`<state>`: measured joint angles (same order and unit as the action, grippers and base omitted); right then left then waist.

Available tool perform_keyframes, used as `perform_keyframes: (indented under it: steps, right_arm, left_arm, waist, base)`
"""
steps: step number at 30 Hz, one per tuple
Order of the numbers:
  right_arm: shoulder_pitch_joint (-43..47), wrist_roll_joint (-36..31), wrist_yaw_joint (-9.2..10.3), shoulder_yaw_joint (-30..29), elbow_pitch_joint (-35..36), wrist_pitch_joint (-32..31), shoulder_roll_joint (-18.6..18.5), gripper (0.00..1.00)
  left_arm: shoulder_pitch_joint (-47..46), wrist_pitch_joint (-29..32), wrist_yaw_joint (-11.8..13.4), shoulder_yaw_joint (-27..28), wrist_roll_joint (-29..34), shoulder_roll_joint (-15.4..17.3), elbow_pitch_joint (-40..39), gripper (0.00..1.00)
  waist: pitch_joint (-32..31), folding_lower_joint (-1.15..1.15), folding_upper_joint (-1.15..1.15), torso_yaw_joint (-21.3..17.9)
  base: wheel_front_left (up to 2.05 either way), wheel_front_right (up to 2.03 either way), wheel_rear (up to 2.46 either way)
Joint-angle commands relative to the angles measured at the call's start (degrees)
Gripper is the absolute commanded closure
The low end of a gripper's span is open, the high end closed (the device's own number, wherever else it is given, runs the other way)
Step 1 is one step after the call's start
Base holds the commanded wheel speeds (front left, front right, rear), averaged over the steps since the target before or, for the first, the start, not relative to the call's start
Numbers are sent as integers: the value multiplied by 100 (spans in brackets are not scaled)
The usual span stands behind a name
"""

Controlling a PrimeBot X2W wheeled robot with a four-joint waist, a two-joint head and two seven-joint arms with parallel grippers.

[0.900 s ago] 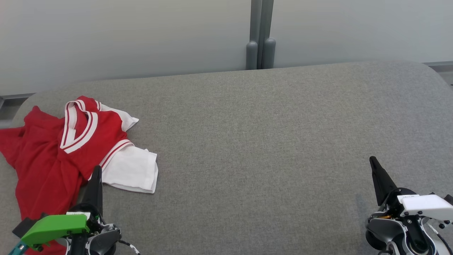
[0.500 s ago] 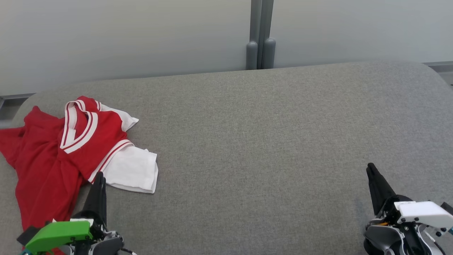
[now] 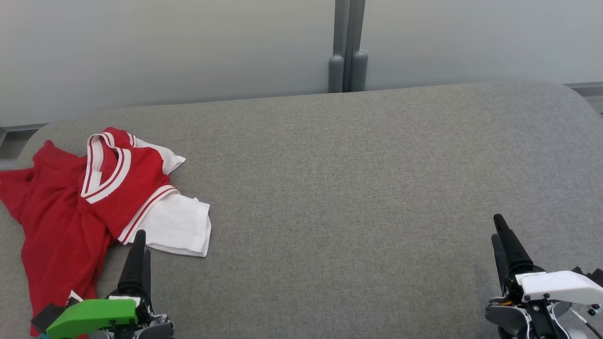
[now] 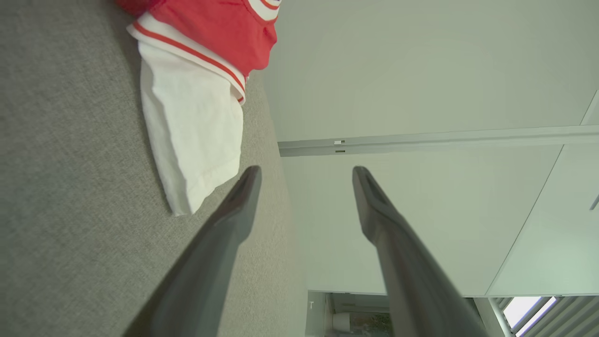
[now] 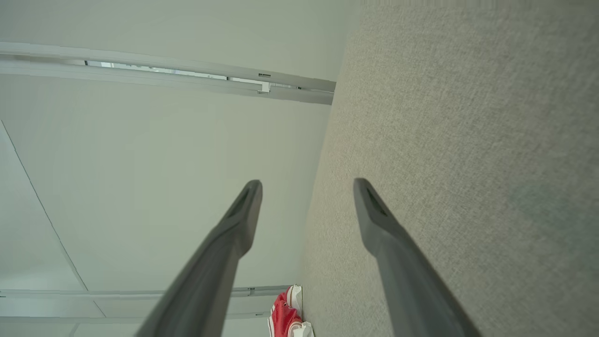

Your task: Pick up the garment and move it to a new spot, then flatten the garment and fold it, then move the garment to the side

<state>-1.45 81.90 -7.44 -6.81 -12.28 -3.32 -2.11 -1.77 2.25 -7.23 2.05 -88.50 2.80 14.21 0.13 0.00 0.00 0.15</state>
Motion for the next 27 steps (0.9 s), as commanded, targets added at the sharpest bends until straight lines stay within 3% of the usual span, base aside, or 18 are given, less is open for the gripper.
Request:
perform_keyframes:
  steps: [1,13,27]
  right_arm:
    - [-51,-221,-2,-11,142,52,-37,0]
    - [57,-2407,-2,335,544,355,-140,0]
    - [201,-3988,-3,467,678,665,-183,0]
  left_arm:
    - [-57,-46,-12,-17,136,75,-69,0]
    - [-20,-332,71,92,1832,33,-108,0]
    - [123,-621,-4,-130,3593,53,-259,0]
  waist:
    - [-1,0,0,2]
    - [-12,0,0,47]
    - [-28,0,0,89]
  base:
    - [0,0,0]
    - [0,0,0]
    - [0,0,0]
